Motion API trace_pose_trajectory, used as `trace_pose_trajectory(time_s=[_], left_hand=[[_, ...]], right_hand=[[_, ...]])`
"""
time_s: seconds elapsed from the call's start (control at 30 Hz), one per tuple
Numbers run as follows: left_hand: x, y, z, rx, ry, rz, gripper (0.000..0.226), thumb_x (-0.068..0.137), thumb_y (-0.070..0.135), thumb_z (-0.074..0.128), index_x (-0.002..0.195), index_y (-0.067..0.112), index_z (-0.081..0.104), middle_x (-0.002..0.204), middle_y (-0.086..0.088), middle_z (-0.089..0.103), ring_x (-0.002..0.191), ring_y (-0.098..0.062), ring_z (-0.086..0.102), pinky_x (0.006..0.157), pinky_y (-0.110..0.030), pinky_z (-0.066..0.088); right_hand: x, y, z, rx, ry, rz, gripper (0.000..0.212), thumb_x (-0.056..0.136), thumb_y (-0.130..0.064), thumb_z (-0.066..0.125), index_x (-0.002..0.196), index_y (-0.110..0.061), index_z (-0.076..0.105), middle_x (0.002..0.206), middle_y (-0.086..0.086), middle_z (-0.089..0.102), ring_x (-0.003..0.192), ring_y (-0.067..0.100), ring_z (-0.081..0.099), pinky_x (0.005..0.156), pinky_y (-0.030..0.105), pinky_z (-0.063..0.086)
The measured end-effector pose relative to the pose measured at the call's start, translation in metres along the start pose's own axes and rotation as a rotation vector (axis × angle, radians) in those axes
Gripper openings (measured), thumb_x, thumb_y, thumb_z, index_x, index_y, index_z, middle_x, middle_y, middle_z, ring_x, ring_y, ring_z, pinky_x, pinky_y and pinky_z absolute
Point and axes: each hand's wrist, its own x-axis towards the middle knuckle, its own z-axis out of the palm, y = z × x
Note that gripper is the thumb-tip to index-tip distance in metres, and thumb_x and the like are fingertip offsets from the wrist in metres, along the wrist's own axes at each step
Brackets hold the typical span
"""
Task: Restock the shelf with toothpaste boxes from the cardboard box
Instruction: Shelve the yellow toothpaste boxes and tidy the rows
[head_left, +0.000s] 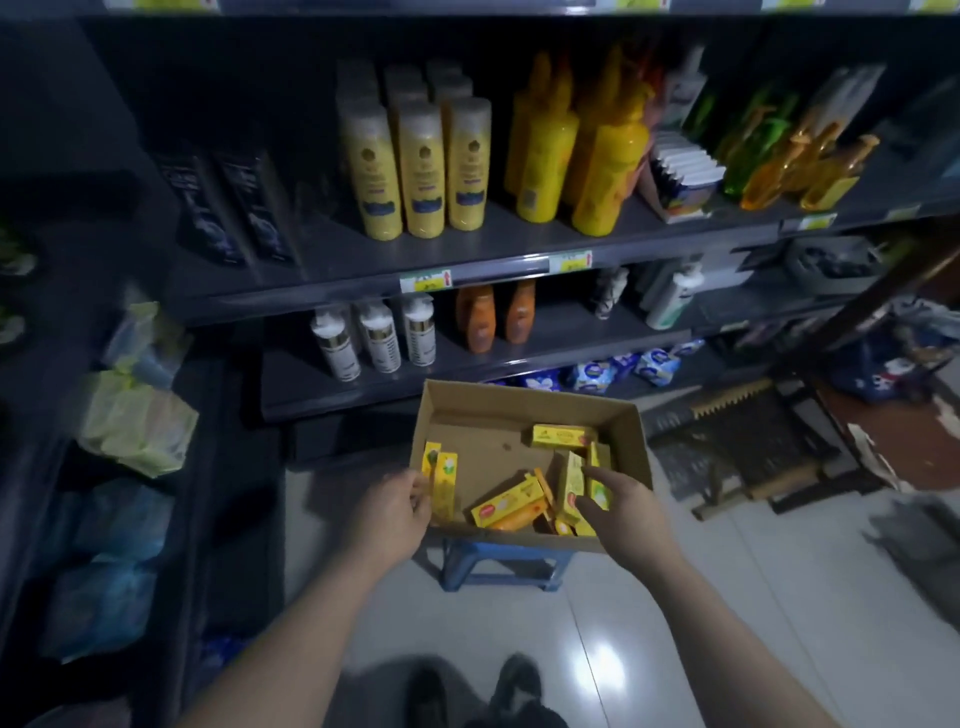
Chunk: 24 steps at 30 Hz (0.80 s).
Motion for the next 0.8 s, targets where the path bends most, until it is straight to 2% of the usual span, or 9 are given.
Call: trace_pose_trajectory(time_s=[0.13,0.27,0.37,0.4,0.5,0.57,0.7,0.77,0.8], left_hand=[[0.034,0.002,0.023,0.033,-0.101,-0.021,0.027,0.093,0.018,0.055,0.118,0.011,0.062,0.118,-0.006,0.064,0.104,-0.02,0.062,0.089,-0.031,0.049],[0.072,0.007,0.049,0.085,-0.17,-0.062,0.032,0.093,0.022,0.056,0.124,0.013,0.059,0.122,-0.006,0.063,0.106,-0.021,0.061,0.088,-0.03,0.05],[0.103,0.01,0.075,0.122,-0.229,-0.107,0.032,0.094,0.025,0.056,0.124,0.015,0.057,0.123,-0.004,0.062,0.109,-0.022,0.06,0.088,-0.03,0.049],[0.113,0.011,0.085,0.126,-0.25,-0.115,0.031,0.094,0.025,0.056,0.123,0.015,0.057,0.123,-0.004,0.062,0.109,-0.022,0.06,0.088,-0.029,0.048],[0.143,0.011,0.117,0.104,-0.334,-0.124,0.029,0.094,0.019,0.057,0.121,0.009,0.056,0.128,-0.006,0.06,0.116,-0.02,0.057,0.086,-0.022,0.042],[0.159,0.011,0.138,0.089,-0.384,-0.14,0.031,0.094,0.018,0.058,0.123,0.008,0.055,0.13,-0.007,0.059,0.118,-0.02,0.056,0.088,-0.021,0.042],[0.188,0.009,0.181,0.148,-0.485,-0.135,0.041,0.09,0.024,0.062,0.128,0.012,0.052,0.132,-0.007,0.057,0.119,-0.022,0.055,0.096,-0.037,0.048],[0.201,0.01,0.202,0.178,-0.528,-0.117,0.048,0.089,0.024,0.065,0.133,0.014,0.049,0.135,-0.006,0.055,0.122,-0.022,0.053,0.098,-0.038,0.047],[0.207,0.011,0.213,0.184,-0.542,-0.112,0.052,0.088,0.023,0.066,0.136,0.015,0.047,0.136,-0.005,0.054,0.123,-0.023,0.053,0.098,-0.037,0.047]], right_hand=[[0.039,0.026,0.01,0.021,-0.033,0.073,0.043,0.093,-0.028,0.059,0.135,-0.021,0.054,0.126,0.009,0.062,0.092,0.02,0.059,0.072,0.025,0.044],[0.083,0.051,0.019,0.05,-0.089,0.127,0.041,0.095,-0.025,0.057,0.136,-0.02,0.053,0.133,0.008,0.058,0.101,0.022,0.06,0.073,0.021,0.041],[0.118,0.074,0.031,0.05,-0.137,0.145,0.04,0.095,-0.024,0.056,0.135,-0.02,0.054,0.119,0.009,0.064,0.066,0.009,0.056,0.055,0.014,0.039],[0.129,0.082,0.035,0.047,-0.155,0.157,0.041,0.095,-0.023,0.056,0.136,-0.02,0.054,0.118,0.009,0.065,0.066,0.008,0.056,0.055,0.014,0.039],[0.157,0.103,0.048,0.055,-0.195,0.209,0.04,0.096,-0.023,0.056,0.135,-0.02,0.053,0.133,0.008,0.058,0.107,0.022,0.061,0.073,0.021,0.045],[0.171,0.118,0.057,0.065,-0.22,0.233,0.04,0.096,-0.021,0.056,0.135,-0.02,0.054,0.137,0.007,0.056,0.116,0.025,0.058,0.076,0.022,0.045],[0.194,0.145,0.073,0.073,-0.244,0.256,0.04,0.095,-0.016,0.056,0.136,-0.019,0.054,0.139,0.004,0.055,0.113,0.022,0.06,0.07,0.017,0.044],[0.202,0.154,0.079,0.107,-0.227,0.287,0.04,0.095,-0.015,0.056,0.135,-0.019,0.054,0.134,0.005,0.058,0.095,0.022,0.066,0.062,0.022,0.05],[0.206,0.157,0.083,0.122,-0.215,0.298,0.04,0.095,-0.014,0.055,0.135,-0.019,0.054,0.129,0.006,0.061,0.092,0.025,0.067,0.066,0.028,0.053]])
